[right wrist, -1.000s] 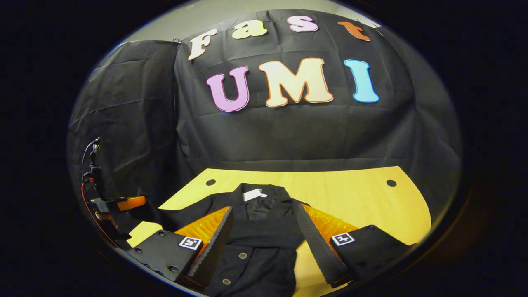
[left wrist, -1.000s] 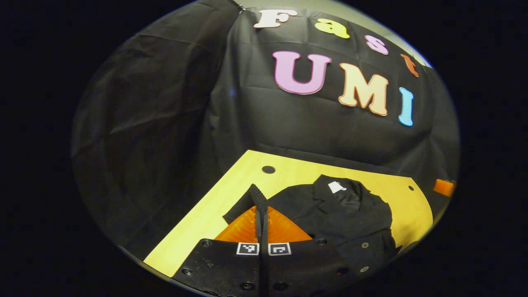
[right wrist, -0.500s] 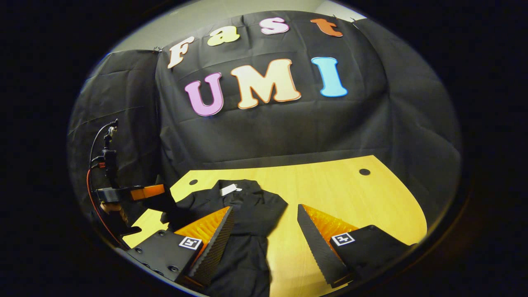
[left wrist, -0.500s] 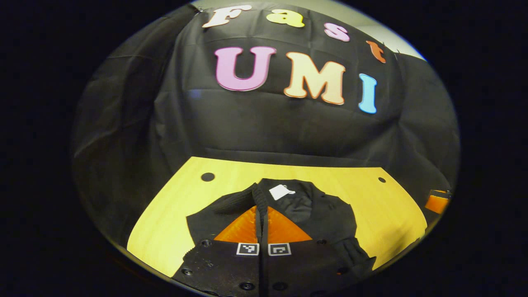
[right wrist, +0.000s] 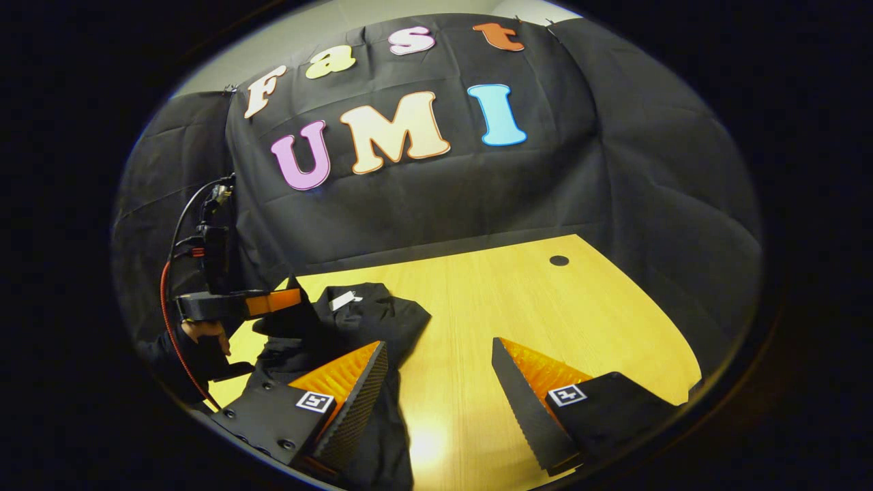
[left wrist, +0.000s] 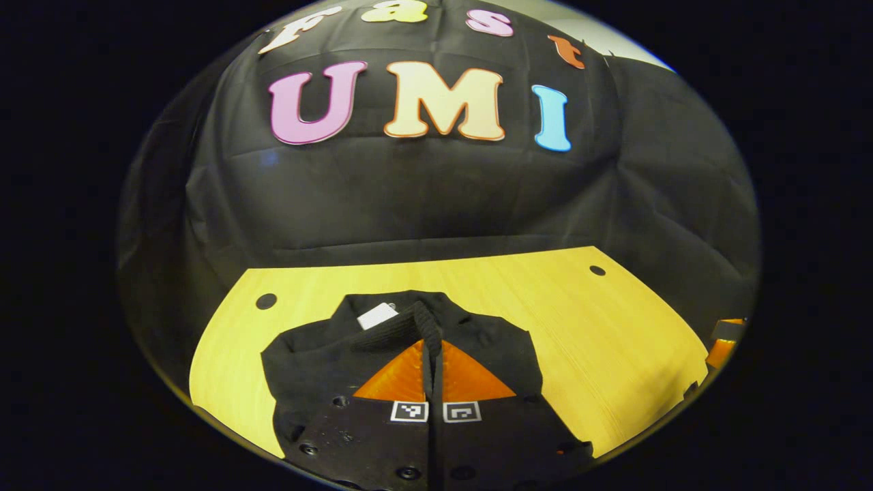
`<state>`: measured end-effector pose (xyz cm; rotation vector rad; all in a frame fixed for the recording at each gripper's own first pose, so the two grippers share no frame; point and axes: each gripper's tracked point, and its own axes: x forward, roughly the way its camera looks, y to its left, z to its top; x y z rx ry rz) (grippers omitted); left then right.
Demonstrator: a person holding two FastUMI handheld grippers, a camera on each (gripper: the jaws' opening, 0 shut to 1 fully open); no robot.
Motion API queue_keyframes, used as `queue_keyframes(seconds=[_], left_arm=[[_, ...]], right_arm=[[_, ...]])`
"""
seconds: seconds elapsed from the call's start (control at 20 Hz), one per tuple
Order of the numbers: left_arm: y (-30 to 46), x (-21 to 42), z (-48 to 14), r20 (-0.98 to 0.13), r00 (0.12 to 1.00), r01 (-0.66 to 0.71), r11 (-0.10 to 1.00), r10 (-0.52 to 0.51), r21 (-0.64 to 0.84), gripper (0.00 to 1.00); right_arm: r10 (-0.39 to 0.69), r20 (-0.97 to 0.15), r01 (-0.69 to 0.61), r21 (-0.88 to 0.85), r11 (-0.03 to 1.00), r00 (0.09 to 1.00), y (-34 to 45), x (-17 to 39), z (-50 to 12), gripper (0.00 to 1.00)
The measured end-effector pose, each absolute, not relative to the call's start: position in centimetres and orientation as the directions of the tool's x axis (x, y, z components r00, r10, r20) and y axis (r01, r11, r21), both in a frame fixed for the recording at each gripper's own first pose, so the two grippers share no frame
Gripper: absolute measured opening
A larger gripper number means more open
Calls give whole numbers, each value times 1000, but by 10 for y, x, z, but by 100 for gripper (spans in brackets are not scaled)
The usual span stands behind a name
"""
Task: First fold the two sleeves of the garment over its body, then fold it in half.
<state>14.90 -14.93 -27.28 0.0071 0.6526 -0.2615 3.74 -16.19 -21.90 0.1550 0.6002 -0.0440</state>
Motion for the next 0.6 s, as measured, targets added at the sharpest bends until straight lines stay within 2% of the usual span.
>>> queue_keyframes(seconds=[0.15, 0.3, 0.35, 0.45, 0.5, 0.6], left_arm=[[-167, 153, -279, -622, 750, 250, 967, -224, -47, 0], [-172, 167, -262, -580, 789, 216, 975, -200, -42, 0], [-176, 164, -252, -552, 804, 216, 974, -220, -73, 33], [-158, 158, -222, -492, 853, 165, 984, -174, -62, 99], [-145, 151, -210, -472, 869, 140, 989, -148, -52, 96], [-115, 131, -191, -442, 893, 84, 996, -86, -25, 96]], right_arm=[[-17, -573, 114, 135, 984, 819, -177, 32, -221, 98], [-14, -566, 117, 146, 982, 824, -185, 27, -218, 98], [-7, -561, 108, 147, 983, 828, -187, 26, -216, 98], [20, -551, 73, 147, 986, 834, -187, 23, -215, 98], [42, -548, 51, 153, 987, 835, -184, 23, -216, 98], [100, -549, -3, 175, 985, 830, -172, 23, -220, 98]])
